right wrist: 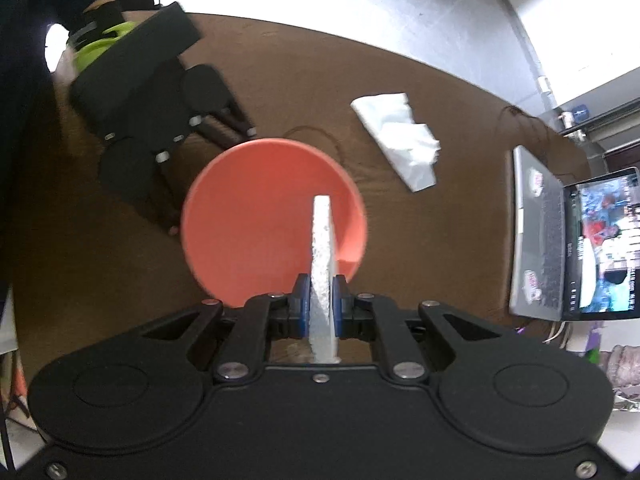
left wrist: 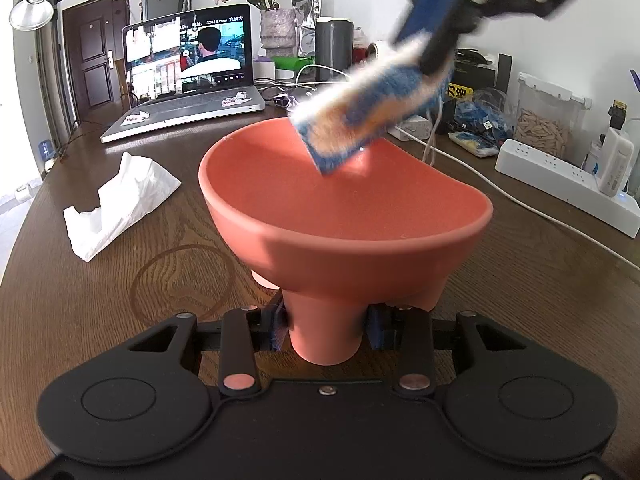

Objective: Clean bowl
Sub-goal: 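Wipe the sponge around the bowl's rim and inside with the right gripper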

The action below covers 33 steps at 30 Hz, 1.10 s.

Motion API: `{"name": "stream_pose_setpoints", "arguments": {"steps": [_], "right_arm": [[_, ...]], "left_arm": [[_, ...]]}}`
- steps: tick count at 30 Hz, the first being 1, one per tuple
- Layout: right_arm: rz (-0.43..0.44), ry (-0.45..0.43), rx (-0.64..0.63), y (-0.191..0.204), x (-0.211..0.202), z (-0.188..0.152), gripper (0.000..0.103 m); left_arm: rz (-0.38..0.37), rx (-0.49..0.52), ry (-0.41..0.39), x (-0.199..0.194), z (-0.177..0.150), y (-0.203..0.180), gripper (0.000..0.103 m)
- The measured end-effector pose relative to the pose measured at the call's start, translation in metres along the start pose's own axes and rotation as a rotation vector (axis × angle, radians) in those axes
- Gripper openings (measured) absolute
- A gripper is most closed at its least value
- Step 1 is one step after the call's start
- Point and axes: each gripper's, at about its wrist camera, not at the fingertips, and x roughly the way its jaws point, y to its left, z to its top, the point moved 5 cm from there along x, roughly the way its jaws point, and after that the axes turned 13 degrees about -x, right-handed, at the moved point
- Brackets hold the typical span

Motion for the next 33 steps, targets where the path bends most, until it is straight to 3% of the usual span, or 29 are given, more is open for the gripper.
{"name": "stream_pose_setpoints", "arguments": {"steps": [2,4,10,16,22,26,33], "right_arm": [[0.014,-0.004,-0.001,0.025,0.003,-0.055,0.012],[0.036,-0.015,-0.007,0.039,0.006,-0.077,0.012],[0.113,-0.074,-0.051,0.093,-0.023,-0.091,0.011],[0.095,-0.128,-0.084,0.083,-0.022,-0.068,0.011],[0.047,-0.145,-0.105,0.065,-0.049,-0.062,0.011],[0.008,-0.152,-0.095,0.059,-0.064,-0.072,0.011],[-0.023,-0.115,-0.055,0.081,-0.076,-0.138,0.011]], "left_arm": [[-0.001,0.002,0.000,0.000,0.000,0.000,0.038],[-0.001,0.003,0.000,0.000,0.000,0.000,0.038],[-0.008,-0.001,0.006,0.001,0.001,0.001,0.038],[-0.008,-0.002,0.007,0.001,0.001,0.000,0.038],[-0.010,-0.004,0.006,0.001,0.001,0.001,0.038],[-0.011,-0.005,0.005,0.002,0.000,0.001,0.038],[-0.013,-0.007,0.005,0.002,0.000,0.002,0.038]]}}
